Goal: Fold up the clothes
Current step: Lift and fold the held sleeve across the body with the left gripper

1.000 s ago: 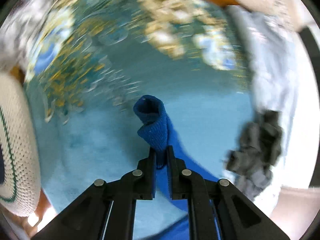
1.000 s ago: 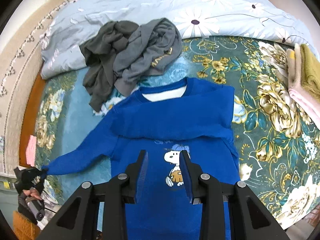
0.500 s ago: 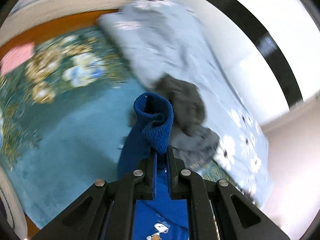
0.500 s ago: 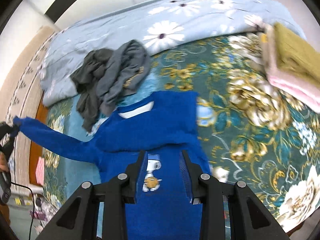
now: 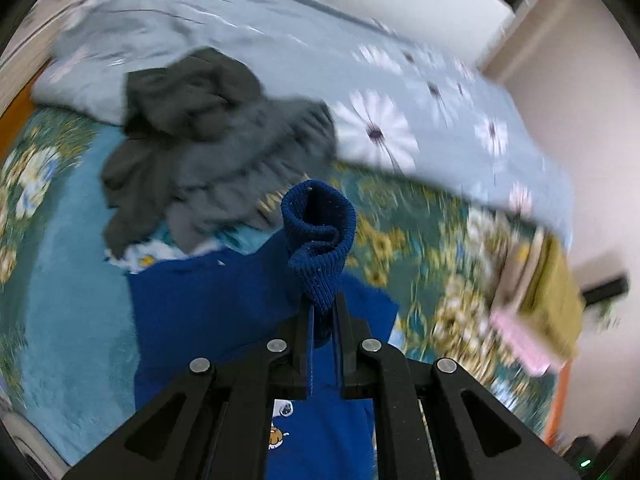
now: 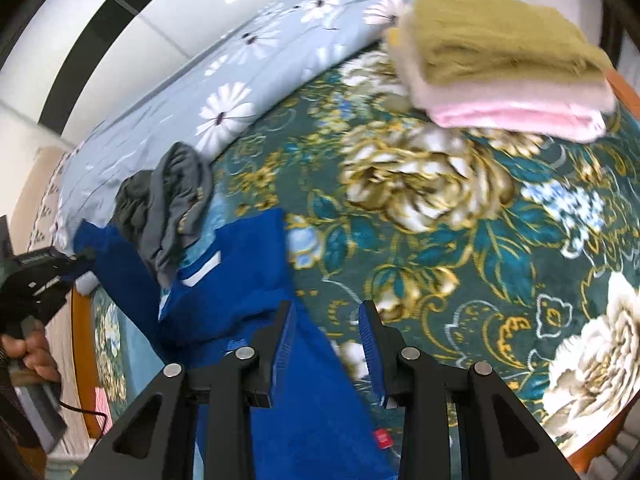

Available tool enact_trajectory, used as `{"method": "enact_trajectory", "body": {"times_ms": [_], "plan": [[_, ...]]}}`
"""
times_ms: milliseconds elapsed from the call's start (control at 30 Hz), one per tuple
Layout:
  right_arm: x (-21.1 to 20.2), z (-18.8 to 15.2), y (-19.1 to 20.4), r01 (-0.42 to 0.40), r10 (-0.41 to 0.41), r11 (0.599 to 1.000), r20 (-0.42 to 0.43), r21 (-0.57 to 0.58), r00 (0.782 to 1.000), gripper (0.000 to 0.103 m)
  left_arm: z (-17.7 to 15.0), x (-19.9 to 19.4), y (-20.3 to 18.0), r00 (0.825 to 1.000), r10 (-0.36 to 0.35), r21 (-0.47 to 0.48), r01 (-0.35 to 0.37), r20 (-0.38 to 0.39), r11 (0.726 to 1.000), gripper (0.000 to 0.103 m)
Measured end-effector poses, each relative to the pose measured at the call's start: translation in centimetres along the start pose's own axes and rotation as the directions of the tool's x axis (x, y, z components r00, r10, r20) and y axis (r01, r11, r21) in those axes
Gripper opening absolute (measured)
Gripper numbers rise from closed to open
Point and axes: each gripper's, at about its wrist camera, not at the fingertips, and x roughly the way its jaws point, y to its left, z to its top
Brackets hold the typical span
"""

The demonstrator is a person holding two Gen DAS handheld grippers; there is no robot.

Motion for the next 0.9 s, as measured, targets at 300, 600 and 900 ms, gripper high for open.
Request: {"method": "enact_trajectory", "body": {"times_ms": [300,600,900], "plan": [[1.8,0.0,-4.8,0.036,-0.033,0.997,-0.036,0.066,0.999,0.036,-3.9,9.1,-6.3,0.980,0.103,0.173,-0.073,-0.172,0.982,0.007],[3.6,0.0,-7.2,0.069,-0.061,0.992,-0.076,0.105,0.995,0.036,-6.9,14.9,-9.6,0.948,0.158,0.287,-0.076,-0.276,0.955,0.008],[5.3,0.9,-5.0,0.049,-0.042,0.997,-0.098,0.064,0.994,0.036,-7.2,15.0,-8.7,0.930,0.059,0.245,0.034,-0.362,0.969,0.035]]}}
